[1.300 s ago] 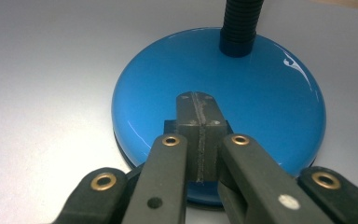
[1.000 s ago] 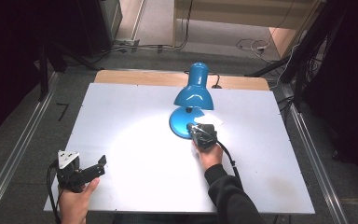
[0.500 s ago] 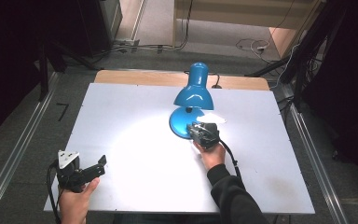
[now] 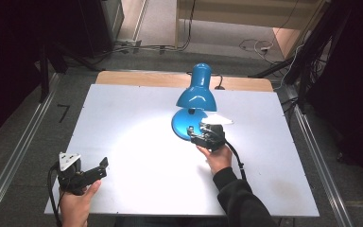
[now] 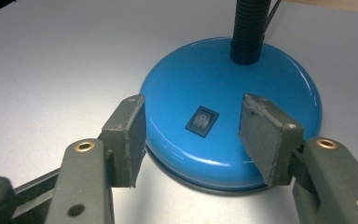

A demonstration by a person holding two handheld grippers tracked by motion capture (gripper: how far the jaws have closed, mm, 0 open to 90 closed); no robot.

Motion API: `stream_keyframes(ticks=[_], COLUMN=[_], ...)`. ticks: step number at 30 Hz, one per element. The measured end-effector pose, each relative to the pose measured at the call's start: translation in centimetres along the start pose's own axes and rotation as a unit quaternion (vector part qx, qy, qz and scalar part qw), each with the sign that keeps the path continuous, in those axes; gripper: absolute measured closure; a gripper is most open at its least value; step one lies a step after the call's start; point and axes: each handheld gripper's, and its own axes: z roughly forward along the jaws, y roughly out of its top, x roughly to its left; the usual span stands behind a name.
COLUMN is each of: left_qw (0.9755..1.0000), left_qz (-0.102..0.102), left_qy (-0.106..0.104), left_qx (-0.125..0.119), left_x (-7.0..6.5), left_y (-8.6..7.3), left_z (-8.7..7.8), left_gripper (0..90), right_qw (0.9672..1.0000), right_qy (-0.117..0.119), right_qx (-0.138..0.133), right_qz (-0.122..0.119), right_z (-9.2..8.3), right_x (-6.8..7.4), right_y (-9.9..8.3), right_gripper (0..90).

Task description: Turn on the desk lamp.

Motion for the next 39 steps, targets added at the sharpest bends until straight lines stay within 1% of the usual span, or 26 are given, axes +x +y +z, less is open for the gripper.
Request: stream_keyframes(ticks=[2, 9, 12, 20, 24, 27, 30, 32, 39], left_qw=[1.0, 1.0, 1.0, 1.0, 1.0, 1.0, 1.0, 1.0, 1.0], left_qz=[0.0, 0.0, 0.0, 0.0, -0.001, 0.0, 0.001, 0.0, -0.004], left_qy=[0.0, -0.001, -0.001, -0.002, -0.002, -0.002, -0.003, -0.003, -0.004], left_qx=[0.0, 0.0, 0.001, 0.0, 0.0, 0.0, 0.0, 0.002, 0.003], left_x=[0.0, 0.0, 0.0, 0.0, -0.1, -0.1, -0.1, -0.1, -0.1], left_y=[0.0, 0.0, 0.0, 0.0, 0.0, 0.0, 0.0, 0.0, 0.0], left_z=[0.0, 0.0, 0.0, 0.0, 0.0, 0.1, 0.1, 0.1, 0.1], left_gripper=[4.8, 4.8, 4.8, 4.8, 4.9, 4.8, 4.8, 4.8, 4.8], right_qw=[1.0, 1.0, 0.9999, 0.9999, 0.9999, 0.9999, 1.0, 0.9999, 0.9999], right_qy=[0.003, 0.007, 0.007, 0.006, 0.006, 0.007, 0.008, 0.013, 0.013], right_qx=[0.003, 0.005, 0.01, 0.011, 0.01, 0.006, 0.004, 0.005, 0.003], right_qz=[-0.001, -0.004, -0.003, -0.004, -0.002, 0.004, 0.004, 0.007, 0.002], right_z=[-0.2, -0.9, -1.1, -2.2, -2.6, -3.3, -3.7, -4.2, -5.2], right_x=[-0.1, -0.3, -0.6, -1.4, -1.8, -2.3, -2.5, -2.7, -3.1], right_y=[0.0, 0.0, -0.2, -0.8, -1.0, -1.3, -1.5, -1.7, -1.7], right_gripper=[37.1, 33.7, 32.0, 29.8, 29.0, 28.9, 28.9, 28.6, 28.5])
